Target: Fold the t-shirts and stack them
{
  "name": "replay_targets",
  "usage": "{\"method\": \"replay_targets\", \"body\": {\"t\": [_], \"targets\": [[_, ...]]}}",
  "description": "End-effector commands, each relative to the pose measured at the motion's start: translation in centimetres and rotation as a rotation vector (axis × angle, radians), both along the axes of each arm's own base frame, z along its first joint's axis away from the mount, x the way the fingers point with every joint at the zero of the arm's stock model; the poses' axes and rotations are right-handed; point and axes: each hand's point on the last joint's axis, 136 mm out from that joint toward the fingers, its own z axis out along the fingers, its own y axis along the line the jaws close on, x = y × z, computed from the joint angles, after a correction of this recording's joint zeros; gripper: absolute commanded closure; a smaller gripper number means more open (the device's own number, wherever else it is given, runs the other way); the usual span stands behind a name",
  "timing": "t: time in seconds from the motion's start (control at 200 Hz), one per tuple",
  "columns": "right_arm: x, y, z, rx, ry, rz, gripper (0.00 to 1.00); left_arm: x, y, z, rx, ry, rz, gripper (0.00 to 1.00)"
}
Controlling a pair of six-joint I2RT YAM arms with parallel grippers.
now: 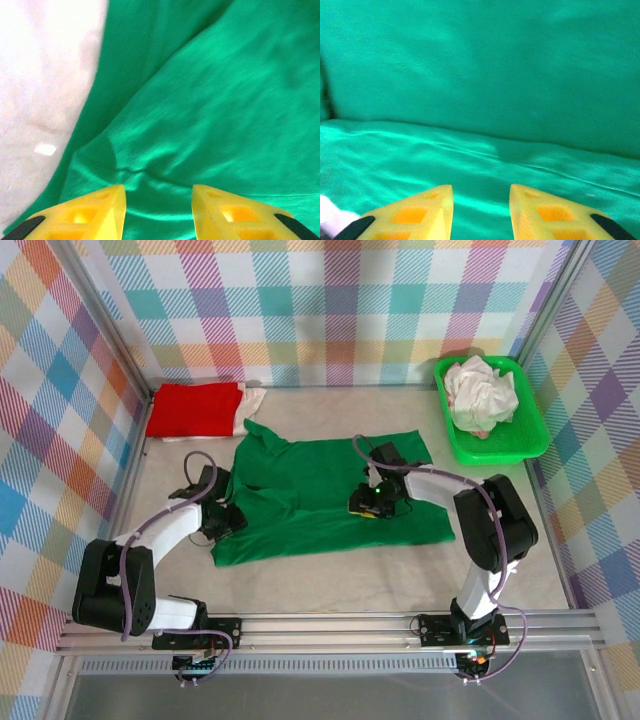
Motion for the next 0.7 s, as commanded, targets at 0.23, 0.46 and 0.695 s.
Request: {"method": "replay_targets", "body": {"t": [0.23,0.46,0.695], "targets": [[2.5,13.6,2.3,0.235,0.008,0.182,0.63,9.4,-2.8,2.1,-0.058,-0.162,-0.091,0.63],[2.5,17.1,-0.1,0.250,0.067,0.232,0.59,13.4,-3.8,0.5,-0.067,-0.163,-0.118,0.64],[3.5,18.5,-1.2,0.264,0.068,0.219,0.64,18.0,-4.3,4.0,-0.081,-0.234,-0.119,0.66]]}}
